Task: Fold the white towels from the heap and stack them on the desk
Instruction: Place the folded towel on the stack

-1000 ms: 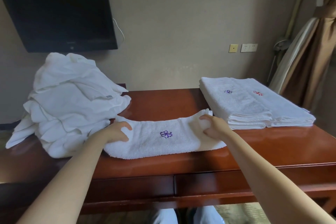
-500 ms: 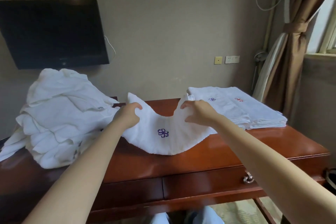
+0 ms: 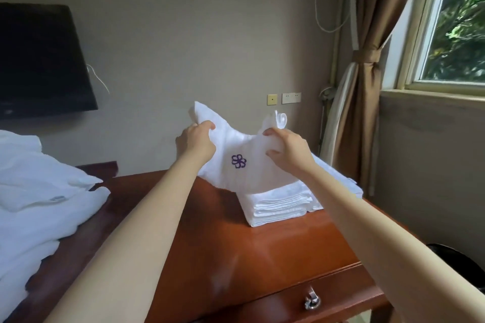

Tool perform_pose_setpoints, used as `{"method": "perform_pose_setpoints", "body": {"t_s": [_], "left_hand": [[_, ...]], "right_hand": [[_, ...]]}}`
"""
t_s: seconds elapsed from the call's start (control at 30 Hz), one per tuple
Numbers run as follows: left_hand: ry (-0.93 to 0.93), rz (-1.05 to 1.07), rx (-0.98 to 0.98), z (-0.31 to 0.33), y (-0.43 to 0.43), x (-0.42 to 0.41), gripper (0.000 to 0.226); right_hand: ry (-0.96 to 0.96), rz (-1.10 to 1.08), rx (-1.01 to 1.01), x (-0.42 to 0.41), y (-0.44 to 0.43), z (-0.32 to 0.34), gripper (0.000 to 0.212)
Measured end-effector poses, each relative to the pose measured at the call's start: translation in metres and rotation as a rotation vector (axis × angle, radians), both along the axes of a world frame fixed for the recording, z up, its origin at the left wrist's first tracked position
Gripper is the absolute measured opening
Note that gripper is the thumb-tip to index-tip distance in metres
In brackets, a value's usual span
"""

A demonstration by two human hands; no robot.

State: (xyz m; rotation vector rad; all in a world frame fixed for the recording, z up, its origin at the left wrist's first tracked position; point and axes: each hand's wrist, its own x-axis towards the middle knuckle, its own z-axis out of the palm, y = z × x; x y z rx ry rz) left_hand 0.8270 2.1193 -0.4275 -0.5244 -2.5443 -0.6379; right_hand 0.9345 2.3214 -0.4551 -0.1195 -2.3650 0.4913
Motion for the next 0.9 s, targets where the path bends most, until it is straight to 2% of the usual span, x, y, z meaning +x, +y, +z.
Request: {"method": "perform_pose_setpoints", "body": {"t_s": [0.17,0.3,0.57,0.7,0.9], "left_hand": [[0.05,-0.042,-0.053,0.0,0.081,-0.045,0.055],[0.071,-0.099,-0.101,0.007,0.146,-0.083,0.058],[0.004,-0.13,-0.122,0.018,0.247,-0.142,0.056],[0.023,-0.169,-0.185,0.021,0.28,-0.153,0.059],[0.047,-0.308,-0.439,0.018,0.31,-0.148,0.066]], "right_hand": [[-0.006,-0.065,-0.067,-0.035,0.065,-0.008,0.043],[0.032,-0.167,-0.229,-0.068,0.107,-0.019,0.043],[0.094,-0.317,-0.462,-0.122,0.164,-0.038,0.044],[0.129,-0.426,-0.703,-0.126,0.179,-0.048,0.046],[-0.035,-0.511,-1.15,-0.112,0.171,-0.065,0.05]]}}
